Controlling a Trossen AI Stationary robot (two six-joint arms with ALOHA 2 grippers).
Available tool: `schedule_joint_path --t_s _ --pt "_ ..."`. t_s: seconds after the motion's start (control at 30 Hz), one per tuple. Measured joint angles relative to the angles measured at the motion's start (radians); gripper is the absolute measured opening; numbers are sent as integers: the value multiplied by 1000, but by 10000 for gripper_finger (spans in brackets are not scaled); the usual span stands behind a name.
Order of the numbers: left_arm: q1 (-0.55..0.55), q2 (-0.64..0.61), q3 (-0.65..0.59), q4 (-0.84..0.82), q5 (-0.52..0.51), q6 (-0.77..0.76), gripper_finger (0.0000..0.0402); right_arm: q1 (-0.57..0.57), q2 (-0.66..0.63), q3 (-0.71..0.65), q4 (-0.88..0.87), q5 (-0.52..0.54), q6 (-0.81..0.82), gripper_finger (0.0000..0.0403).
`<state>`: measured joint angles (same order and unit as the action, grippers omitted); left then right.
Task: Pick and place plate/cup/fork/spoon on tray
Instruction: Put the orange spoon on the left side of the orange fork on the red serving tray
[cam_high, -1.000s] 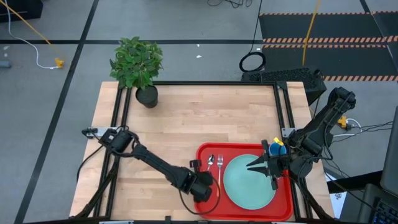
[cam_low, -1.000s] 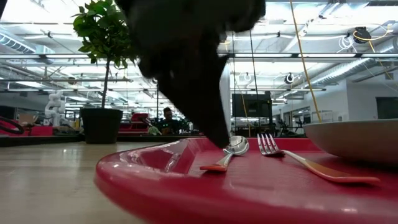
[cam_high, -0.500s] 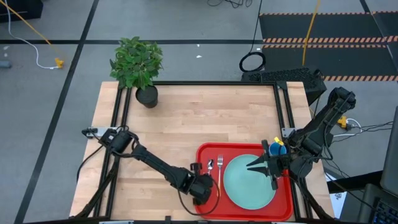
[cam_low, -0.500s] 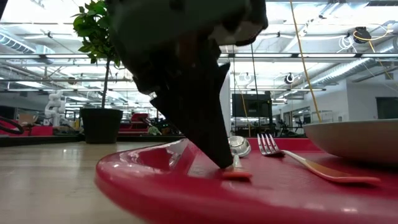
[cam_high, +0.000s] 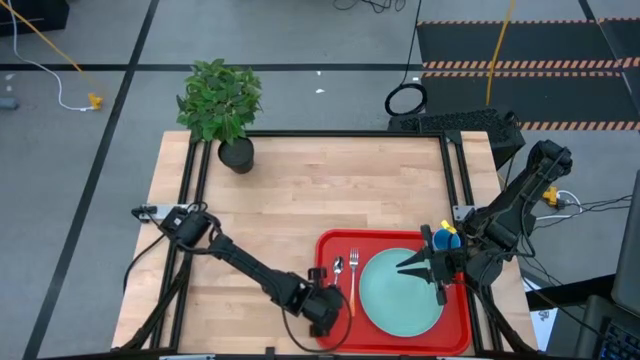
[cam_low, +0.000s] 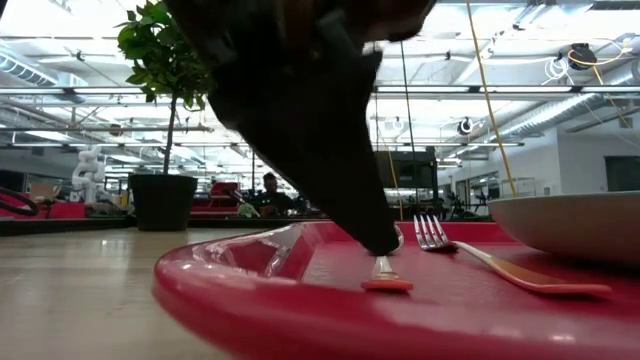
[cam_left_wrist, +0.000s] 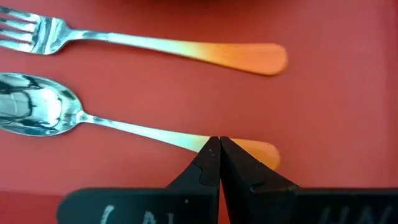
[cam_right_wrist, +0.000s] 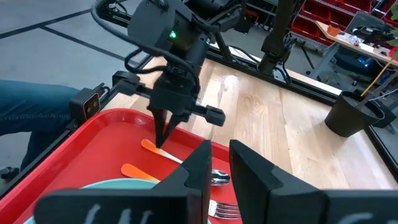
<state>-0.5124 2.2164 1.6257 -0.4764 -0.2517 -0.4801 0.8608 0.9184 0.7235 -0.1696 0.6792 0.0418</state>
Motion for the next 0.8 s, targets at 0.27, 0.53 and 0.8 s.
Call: schedule_joint_path --t_s 0.27,0.53,0.8 --pt "-25 8 1 4 46 -19 3 0 0 0 -1 0 0 47" --pt "-11 9 -2 10 19 -11 3 0 0 0 0 0 0 47" --pt "0 9 -2 75 18 33 3 0 0 0 0 0 0 47"
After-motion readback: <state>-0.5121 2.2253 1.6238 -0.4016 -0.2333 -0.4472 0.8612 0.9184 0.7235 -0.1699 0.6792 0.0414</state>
